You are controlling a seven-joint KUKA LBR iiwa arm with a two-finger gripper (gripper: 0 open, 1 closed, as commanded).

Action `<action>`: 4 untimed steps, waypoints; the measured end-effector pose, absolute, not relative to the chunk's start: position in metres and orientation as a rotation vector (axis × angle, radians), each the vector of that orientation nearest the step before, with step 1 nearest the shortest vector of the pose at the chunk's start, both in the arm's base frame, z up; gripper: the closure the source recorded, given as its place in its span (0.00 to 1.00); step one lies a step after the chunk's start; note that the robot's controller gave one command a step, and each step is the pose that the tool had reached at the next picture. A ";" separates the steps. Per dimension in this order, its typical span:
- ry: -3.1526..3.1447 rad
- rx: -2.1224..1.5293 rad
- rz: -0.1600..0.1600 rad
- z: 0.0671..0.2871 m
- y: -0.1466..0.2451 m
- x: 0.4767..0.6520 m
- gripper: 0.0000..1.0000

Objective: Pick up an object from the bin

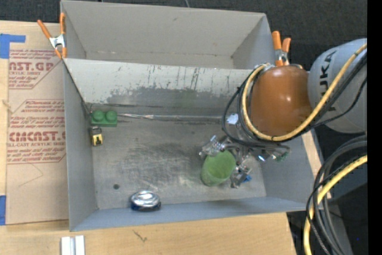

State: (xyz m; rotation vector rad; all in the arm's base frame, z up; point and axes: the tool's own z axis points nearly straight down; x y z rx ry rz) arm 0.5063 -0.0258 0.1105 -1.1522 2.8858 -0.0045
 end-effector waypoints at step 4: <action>2.905 -1.065 -0.017 0.112 -0.032 0.513 1.00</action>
Offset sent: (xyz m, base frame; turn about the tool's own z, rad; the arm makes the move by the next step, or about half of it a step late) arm -0.0110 -0.0018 -0.0405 0.0750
